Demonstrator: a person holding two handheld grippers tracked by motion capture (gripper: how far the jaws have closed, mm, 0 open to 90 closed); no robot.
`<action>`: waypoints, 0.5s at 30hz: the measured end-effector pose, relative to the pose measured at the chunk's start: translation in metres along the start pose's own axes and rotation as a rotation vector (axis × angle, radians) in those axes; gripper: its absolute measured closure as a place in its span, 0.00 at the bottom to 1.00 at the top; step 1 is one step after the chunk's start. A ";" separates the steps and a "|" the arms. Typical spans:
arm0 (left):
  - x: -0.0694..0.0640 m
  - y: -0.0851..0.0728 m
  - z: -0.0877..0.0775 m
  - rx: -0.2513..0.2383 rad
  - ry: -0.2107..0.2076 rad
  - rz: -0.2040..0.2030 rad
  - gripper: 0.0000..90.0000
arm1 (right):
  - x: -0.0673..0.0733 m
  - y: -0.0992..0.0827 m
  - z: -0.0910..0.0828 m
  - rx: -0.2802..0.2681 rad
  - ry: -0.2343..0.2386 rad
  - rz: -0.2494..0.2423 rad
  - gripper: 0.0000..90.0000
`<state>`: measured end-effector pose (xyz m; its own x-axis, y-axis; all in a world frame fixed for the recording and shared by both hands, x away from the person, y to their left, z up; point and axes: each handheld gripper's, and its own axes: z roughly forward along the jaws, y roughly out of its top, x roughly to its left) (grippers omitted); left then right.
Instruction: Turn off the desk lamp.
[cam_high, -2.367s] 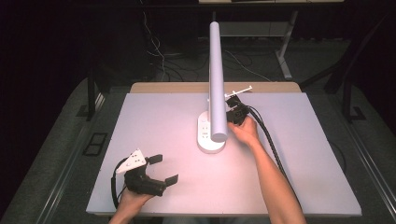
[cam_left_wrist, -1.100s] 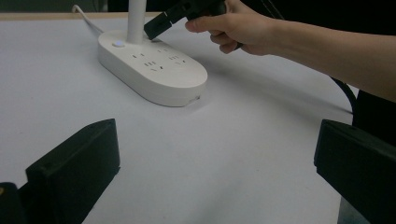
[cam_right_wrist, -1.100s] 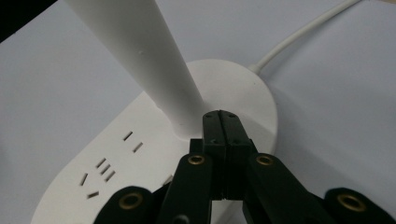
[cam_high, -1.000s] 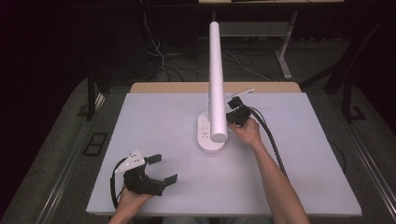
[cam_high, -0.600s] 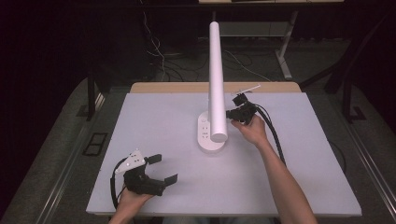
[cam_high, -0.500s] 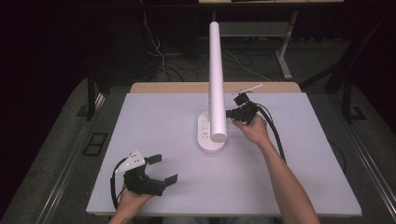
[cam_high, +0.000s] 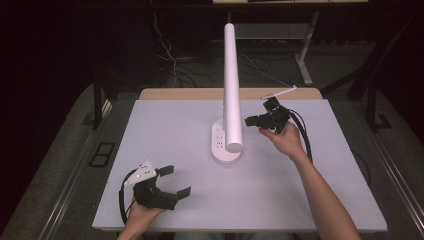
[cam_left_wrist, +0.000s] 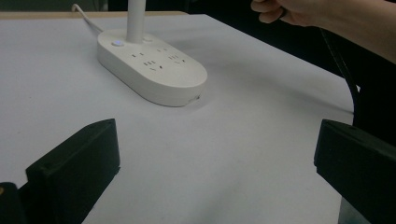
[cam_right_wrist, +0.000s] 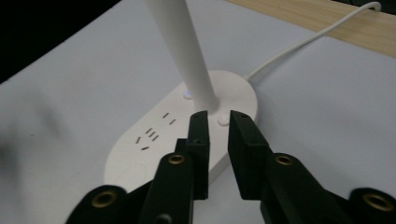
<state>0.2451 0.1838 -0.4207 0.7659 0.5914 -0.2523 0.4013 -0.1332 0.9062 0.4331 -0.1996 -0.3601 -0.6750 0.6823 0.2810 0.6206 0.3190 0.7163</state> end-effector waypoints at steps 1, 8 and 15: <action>0.000 0.000 0.000 -0.003 0.001 -0.002 0.00 | 0.002 0.000 -0.004 -0.003 -0.005 -0.004 0.78; 0.000 0.001 0.002 0.005 -0.001 0.006 0.00 | 0.011 -0.008 -0.033 -0.034 0.017 -0.002 0.51; -0.001 0.001 0.003 0.008 0.000 0.007 0.00 | 0.022 -0.027 -0.054 -0.036 0.011 -0.003 0.15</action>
<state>0.2463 0.1810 -0.4210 0.7690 0.5901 -0.2459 0.3997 -0.1436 0.9053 0.3800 -0.2292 -0.3385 -0.6815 0.6738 0.2855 0.6039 0.2975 0.7394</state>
